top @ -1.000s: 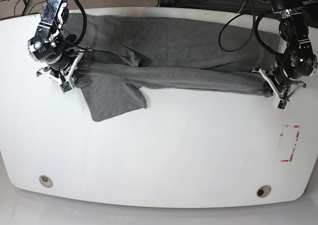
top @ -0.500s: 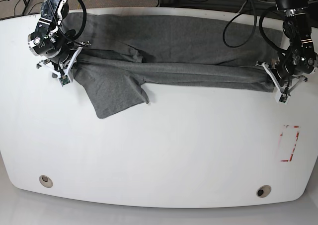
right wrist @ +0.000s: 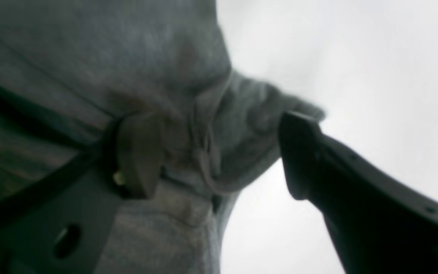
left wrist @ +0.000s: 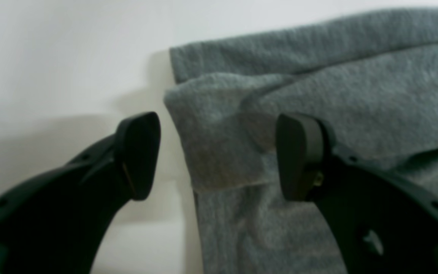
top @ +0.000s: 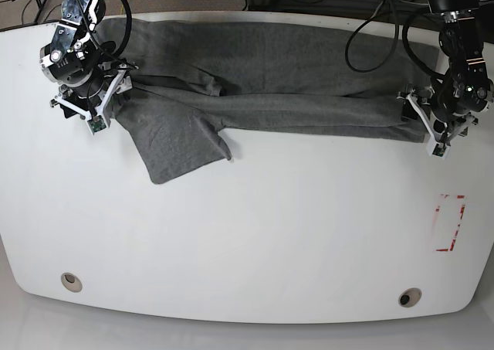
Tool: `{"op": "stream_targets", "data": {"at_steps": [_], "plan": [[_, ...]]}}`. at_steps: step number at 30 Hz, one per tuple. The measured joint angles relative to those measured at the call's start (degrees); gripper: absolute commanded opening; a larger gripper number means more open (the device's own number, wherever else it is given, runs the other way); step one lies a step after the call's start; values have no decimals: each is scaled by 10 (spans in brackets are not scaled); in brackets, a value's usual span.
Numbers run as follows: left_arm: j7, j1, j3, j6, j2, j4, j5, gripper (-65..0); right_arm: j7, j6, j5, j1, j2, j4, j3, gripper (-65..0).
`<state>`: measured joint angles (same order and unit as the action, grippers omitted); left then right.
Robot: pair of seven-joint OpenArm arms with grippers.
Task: Fold the T-shirt properly
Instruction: 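Open the left gripper and move the right gripper onto the sleeve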
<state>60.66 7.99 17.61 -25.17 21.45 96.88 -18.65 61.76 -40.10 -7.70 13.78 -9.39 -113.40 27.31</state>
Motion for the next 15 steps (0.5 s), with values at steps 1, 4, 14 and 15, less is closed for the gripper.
{"op": "stream_targets", "data": {"at_steps": [1,4,14,15], "plan": [[0,0,0,0,0,8,0,-199,0,0,0,-3,5,-5,-1,-184],[-1,-1,0,0,0,39,-1,-199,0,0,-6,-20,14,-5,-5,-184],[-2,-2,1,0,0,101,-7,-199,-3,1,-2,-137,46,109,-7,-185],[-2,-2,2,0,0,101,-7,-199,-4,1,0,-148,47,126,-7,-185]]}}
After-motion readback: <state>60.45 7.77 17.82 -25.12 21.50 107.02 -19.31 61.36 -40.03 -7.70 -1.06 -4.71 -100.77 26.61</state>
